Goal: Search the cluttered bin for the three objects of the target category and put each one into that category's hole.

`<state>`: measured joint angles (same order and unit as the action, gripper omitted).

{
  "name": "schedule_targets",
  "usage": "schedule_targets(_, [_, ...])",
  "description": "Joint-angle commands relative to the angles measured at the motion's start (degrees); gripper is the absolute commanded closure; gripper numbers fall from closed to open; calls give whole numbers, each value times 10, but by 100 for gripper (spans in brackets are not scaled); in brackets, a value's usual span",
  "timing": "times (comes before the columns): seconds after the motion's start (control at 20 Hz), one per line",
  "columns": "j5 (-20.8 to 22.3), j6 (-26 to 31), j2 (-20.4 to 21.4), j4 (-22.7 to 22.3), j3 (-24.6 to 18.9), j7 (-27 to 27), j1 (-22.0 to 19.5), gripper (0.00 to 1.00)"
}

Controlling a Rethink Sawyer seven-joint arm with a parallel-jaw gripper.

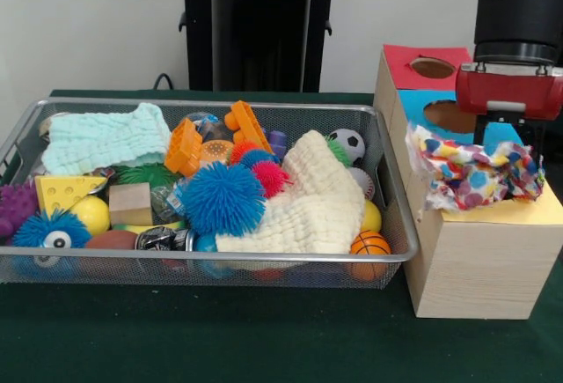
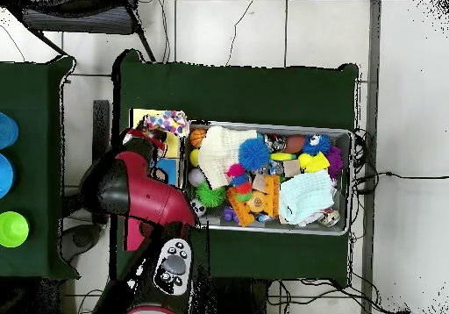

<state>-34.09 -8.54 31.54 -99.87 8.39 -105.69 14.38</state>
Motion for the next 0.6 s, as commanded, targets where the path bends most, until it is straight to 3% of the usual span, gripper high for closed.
schedule_targets(0.05, [5,75,-28,43,1,-58,3,0])
schedule_targets(0.6, [-18,151,-31,57,42,-97,30,0])
